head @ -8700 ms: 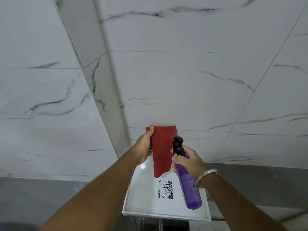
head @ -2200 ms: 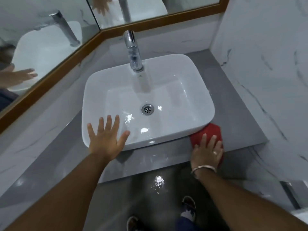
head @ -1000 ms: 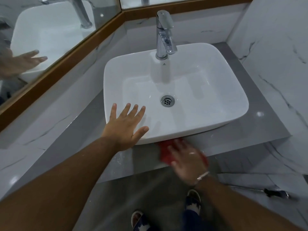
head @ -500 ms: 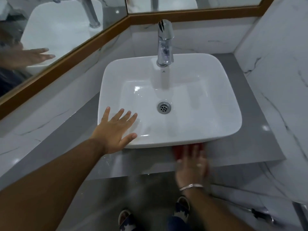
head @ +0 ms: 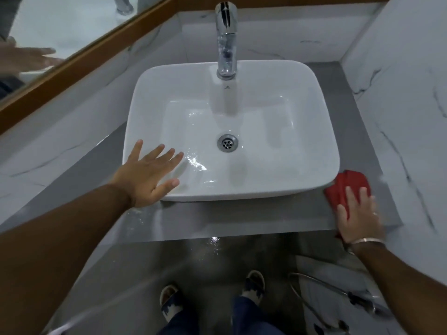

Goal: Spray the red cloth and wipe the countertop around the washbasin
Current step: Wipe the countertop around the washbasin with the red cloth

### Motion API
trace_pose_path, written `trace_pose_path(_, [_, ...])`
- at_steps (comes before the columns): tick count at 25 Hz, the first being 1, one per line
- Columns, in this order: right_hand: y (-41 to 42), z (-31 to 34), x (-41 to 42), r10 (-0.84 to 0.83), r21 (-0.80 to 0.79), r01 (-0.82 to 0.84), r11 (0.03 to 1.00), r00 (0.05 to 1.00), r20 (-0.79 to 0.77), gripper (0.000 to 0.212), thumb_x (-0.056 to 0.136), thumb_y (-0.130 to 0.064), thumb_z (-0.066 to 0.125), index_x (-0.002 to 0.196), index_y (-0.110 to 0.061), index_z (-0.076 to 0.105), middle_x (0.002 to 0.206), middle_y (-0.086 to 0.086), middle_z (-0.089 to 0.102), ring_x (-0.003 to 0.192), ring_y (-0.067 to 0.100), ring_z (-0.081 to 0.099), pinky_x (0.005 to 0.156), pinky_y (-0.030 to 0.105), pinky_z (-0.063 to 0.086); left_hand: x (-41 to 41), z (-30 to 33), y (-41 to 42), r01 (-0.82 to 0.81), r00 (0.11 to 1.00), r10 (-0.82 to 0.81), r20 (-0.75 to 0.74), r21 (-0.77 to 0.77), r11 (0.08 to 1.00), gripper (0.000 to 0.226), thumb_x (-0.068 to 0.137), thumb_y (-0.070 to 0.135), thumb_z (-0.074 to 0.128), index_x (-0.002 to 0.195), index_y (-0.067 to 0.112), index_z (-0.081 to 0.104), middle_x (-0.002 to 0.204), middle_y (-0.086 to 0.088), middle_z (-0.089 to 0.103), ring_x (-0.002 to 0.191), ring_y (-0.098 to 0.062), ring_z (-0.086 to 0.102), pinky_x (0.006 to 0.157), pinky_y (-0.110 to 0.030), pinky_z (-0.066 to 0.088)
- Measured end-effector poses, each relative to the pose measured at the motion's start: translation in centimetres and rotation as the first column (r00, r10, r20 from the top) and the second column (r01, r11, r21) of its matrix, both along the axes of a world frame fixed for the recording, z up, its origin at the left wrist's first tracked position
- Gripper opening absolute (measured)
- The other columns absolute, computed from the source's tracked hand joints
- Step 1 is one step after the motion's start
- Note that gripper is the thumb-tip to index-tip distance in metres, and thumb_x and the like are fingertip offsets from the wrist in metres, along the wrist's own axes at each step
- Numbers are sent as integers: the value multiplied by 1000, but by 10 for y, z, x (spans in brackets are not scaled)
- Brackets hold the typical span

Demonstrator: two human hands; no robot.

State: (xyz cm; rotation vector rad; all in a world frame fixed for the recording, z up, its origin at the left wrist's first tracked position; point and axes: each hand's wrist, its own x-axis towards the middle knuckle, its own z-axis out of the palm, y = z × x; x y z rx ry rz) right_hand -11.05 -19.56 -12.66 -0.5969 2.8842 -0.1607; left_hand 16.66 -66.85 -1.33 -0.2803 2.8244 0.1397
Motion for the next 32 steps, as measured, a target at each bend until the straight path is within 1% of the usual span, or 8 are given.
trace_pose_path(3, [-55,-1,51,-289,-60,286,956,956,-58,63,85,-37,33,142,-10,42,148,31,34,132,54,31,105,62,28,-1,2,-1,-8,1000,8,10,1,1000,90,86,77,-11,160,30,7,166,-2,22,155,-26,10,120,-59,-12])
trace_pose_path(6, [-142,-2,143,-241,-73,241,968,970,9,63,83,-34,39,142,-10,42,149,30,33,133,53,30,105,59,28,-5,4,4,4,1000,-4,9,15,1000,96,80,81,-16,160,32,4,167,0,16,155,-24,5,120,-60,-11])
trace_pose_path(11, [-279,8,297,236,-70,-229,971,966,104,61,82,-29,56,141,-19,46,148,25,40,133,50,37,105,59,34,2,9,7,-12,992,17,-121,46,999,77,95,70,11,160,28,9,168,-4,18,155,-27,6,119,-63,-11])
trace_pose_path(15, [-281,4,298,556,111,-563,819,827,89,62,91,-47,29,149,-26,27,156,18,28,143,38,22,115,49,23,44,3,-22,93,909,-46,-415,95,991,76,96,65,28,160,27,11,169,-6,10,155,-30,4,119,-63,-9])
trace_pose_path(17, [-274,7,286,471,136,-491,861,869,152,65,91,-57,25,151,-33,16,161,10,15,144,35,21,111,51,30,82,-19,-81,50,914,-20,-406,62,997,81,93,70,26,160,28,9,169,-8,8,154,-33,2,120,-64,-5])
trace_pose_path(21, [-313,6,308,217,126,-230,965,970,110,67,87,-46,28,145,-15,38,151,25,33,131,51,37,100,63,42,109,-71,-188,33,989,-35,-147,-18,999,84,91,77,19,159,31,-2,169,-8,-3,154,-32,-8,123,-57,-3])
trace_pose_path(27, [-344,0,363,532,99,-529,842,847,0,62,93,-47,23,148,-20,30,154,16,32,137,42,35,104,57,41,78,-120,-231,253,963,-261,-73,-108,961,83,92,73,17,160,27,6,168,-14,10,153,-36,9,123,-50,5])
trace_pose_path(32, [-419,0,367,231,54,-232,971,973,15,69,87,-41,42,149,-19,24,155,18,29,139,41,30,109,56,34,76,-134,-237,265,952,-270,-143,-50,963,75,97,66,22,160,27,11,167,-15,12,153,-37,12,123,-48,8])
